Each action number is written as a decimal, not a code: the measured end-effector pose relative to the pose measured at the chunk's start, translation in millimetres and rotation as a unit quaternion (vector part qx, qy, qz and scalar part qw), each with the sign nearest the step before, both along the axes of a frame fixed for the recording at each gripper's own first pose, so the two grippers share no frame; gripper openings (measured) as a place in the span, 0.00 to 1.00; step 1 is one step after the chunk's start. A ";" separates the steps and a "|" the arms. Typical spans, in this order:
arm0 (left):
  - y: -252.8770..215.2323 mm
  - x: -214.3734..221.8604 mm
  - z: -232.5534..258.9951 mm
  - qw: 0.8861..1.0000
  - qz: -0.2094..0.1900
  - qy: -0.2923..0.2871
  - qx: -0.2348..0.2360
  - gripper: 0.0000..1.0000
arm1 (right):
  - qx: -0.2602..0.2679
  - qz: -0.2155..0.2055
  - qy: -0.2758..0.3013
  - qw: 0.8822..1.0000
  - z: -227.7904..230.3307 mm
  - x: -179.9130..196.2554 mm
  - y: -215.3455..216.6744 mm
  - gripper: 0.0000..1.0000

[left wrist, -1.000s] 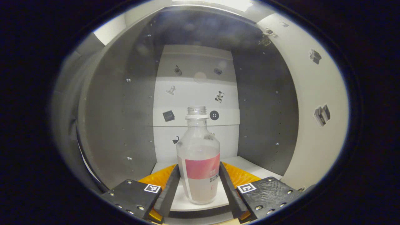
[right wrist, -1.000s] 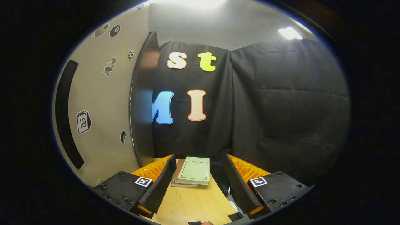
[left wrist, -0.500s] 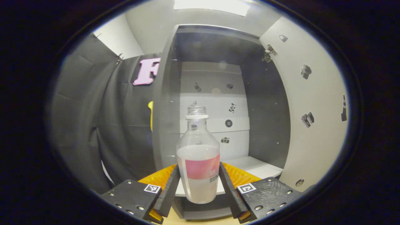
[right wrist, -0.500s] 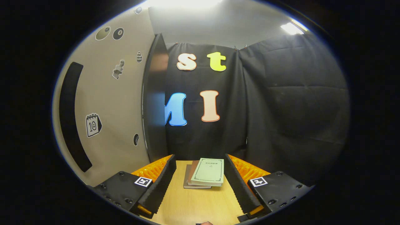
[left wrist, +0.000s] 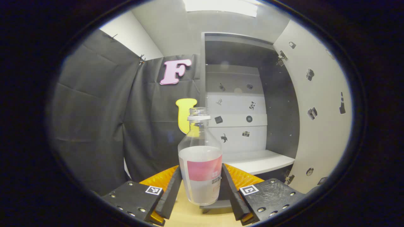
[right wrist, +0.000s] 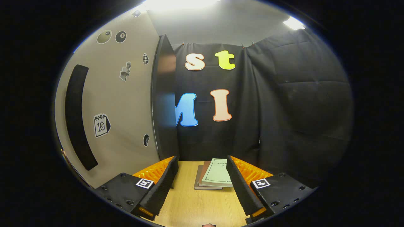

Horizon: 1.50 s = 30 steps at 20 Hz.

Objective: Open the cabinet door with the right hand, grasp the bottle in the cabinet with the left hand and place it on the coaster, then close the cabinet door with the right hand.

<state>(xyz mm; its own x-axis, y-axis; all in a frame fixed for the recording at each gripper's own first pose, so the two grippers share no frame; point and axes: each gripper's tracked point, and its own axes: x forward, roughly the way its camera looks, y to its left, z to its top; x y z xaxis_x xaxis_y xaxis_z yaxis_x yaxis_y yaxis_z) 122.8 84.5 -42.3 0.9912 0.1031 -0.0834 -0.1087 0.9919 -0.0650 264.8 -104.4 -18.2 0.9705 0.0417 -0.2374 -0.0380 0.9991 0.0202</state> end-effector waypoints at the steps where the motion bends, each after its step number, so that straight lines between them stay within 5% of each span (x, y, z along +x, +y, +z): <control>1: 3.4 -6.8 -5.1 1.000 0.006 0.003 -0.001 0.72 | -0.001 0.002 0.001 1.000 -1.8 -1.2 -0.8 0.97; 18: 29.5 -112.7 -145.2 0.995 0.052 0.053 -0.061 0.72 | 0.003 -0.010 0.030 0.999 -34.8 -38.8 -12.9 0.98; 30: 29.7 -135.8 -265.2 0.983 0.081 0.145 -0.075 0.72 | -0.015 -0.027 0.054 0.998 -48.1 -59.3 -23.5 0.97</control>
